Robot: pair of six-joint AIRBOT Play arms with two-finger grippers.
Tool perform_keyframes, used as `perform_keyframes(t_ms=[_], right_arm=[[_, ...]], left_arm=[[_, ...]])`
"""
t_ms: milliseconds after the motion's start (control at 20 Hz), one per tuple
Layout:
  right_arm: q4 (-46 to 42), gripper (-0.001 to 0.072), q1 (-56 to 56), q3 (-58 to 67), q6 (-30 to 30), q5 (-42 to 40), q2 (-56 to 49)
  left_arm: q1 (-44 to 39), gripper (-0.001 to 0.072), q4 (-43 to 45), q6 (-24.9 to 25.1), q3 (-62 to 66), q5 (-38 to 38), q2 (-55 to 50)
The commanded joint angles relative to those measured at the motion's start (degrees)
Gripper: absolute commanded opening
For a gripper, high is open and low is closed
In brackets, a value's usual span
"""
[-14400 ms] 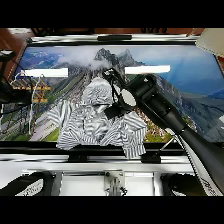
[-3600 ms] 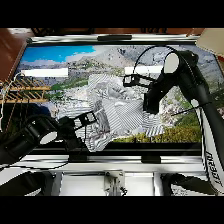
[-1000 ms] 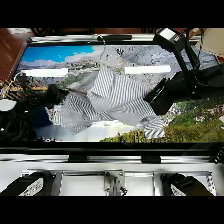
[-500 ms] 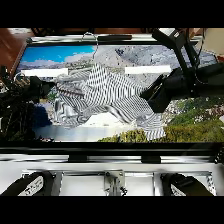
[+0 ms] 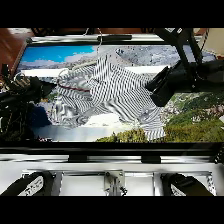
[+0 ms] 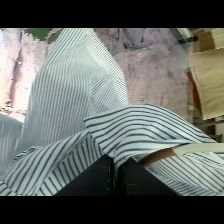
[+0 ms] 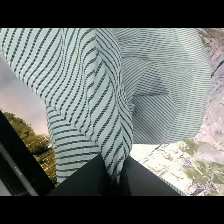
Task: Fold the shirts.
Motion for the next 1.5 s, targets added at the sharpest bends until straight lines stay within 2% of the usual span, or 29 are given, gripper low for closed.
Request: perform_keyframes(t_ms=[0, 200, 350, 500, 600, 700, 800, 1000, 1100, 1250, 1350, 1450], right_arm=[[-3.65, 0.0085, 0.00, 0.04, -1.90, -0.24, 0.00], [-10.99, 0.0085, -0.02, 0.04, -3.17, -2.95, 0.00], [-11.45, 0.0085, 0.00, 0.04, -6.71, -4.83, -1.46], [-12.24, 0.0084, 0.00, 0.04, -6.82, -5.70, -3.98], [-13.90, 0.0084, -0.02, 0.07, -4.81, -9.55, -4.07], [-16.68, 0.0083, -0.02, 0.07, -3.67, -12.92, -3.37], [-19.85, 0.0083, -0.02, 0.07, -3.74, -12.74, -2.97], [-22.29, 0.0082, 0.00, 0.04, -5.73, -13.77, -2.95], [-23.91, 0.0082, 0.00, 0.04, -9.11, -14.78, -3.28], [-25.94, 0.0082, 0.00, 0.04, -10.14, -15.13, -4.39], [-26.73, 0.0082, 0.00, 0.04, -9.35, -17.55, -4.98], [-26.73, 0.0082, 0.00, 0.04, -8.22, -20.98, -5.09]], left_arm=[[0.04, 0.0055, -8.07, 2.82, 0.07, -0.72, 0.07], [0.04, 0.0054, -16.31, 6.60, 0.07, -3.89, 0.07], [0.00, 0.0055, -18.34, 6.93, 0.07, -4.55, 0.04], [0.07, 0.0054, -21.07, 7.28, 0.07, -3.91, 0.07], [0.07, 0.0053, -17.88, 10.16, 0.04, -3.78, 0.02], [0.13, 0.0054, -11.41, 10.49, 0.04, -3.80, -0.11], [0.50, 0.0054, -6.69, 10.51, 0.04, -3.76, -0.24], [2.49, 0.0055, -5.73, 10.08, 0.04, -3.91, -0.35], [2.97, 0.0055, -10.25, 8.20, 0.07, -4.15, -0.33], [2.84, 0.0054, -23.54, 9.66, 0.07, -7.15, -0.31], [2.84, 0.0054, -25.68, 9.88, 0.07, -9.22, -0.07], [2.84, 0.0054, -23.71, 9.90, 0.04, -11.76, -0.07]])
